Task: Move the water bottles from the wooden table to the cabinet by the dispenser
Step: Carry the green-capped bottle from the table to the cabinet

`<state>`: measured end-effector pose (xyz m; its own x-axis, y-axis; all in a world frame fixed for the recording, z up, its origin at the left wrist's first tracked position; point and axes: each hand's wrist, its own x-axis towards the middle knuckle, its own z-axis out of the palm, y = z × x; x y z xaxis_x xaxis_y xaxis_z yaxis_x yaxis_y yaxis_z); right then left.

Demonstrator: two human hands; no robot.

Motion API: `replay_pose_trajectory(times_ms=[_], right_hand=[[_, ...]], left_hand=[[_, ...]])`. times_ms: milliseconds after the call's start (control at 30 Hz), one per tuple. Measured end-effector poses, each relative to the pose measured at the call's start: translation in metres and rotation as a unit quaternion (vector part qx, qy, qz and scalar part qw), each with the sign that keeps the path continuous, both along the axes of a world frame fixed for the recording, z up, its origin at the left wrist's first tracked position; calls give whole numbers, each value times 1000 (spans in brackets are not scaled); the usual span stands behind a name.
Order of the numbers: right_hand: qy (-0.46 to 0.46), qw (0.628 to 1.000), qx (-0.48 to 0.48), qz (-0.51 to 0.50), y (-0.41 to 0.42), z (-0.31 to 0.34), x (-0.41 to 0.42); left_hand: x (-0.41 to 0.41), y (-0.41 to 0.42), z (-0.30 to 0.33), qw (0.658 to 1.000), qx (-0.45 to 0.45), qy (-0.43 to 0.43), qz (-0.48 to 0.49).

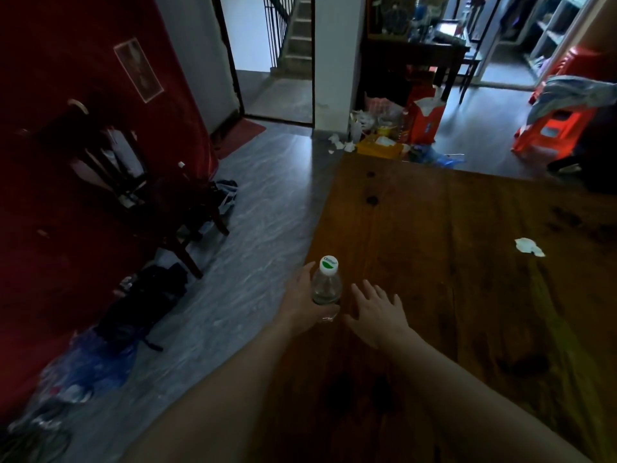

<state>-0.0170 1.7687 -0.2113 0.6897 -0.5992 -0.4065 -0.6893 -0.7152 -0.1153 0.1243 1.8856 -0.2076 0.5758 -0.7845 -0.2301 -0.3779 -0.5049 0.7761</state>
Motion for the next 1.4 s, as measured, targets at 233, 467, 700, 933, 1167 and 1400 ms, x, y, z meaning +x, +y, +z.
replay_pose_trajectory(times_ms=[233,467,700,933,1167,1400], right_hand=[[-22,998,54,-1,-5,-10,11],[-161,864,395,-269,17,-1,12],[-184,678,621,-348,38,22,6],[-218,515,749,-356,61,40,8],[-167,586,761,-225,87,62,28],[-104,620,754,-189,157,90,63]], left_hand=[[14,-3,-1,999,-42,-15,-28],[16,27,23,993,-39,-97,-61],[5,61,83,985,-109,-129,-25],[-15,102,131,968,-174,-178,40],[-19,146,163,947,-207,-218,111],[-23,231,184,925,-195,-246,212]])
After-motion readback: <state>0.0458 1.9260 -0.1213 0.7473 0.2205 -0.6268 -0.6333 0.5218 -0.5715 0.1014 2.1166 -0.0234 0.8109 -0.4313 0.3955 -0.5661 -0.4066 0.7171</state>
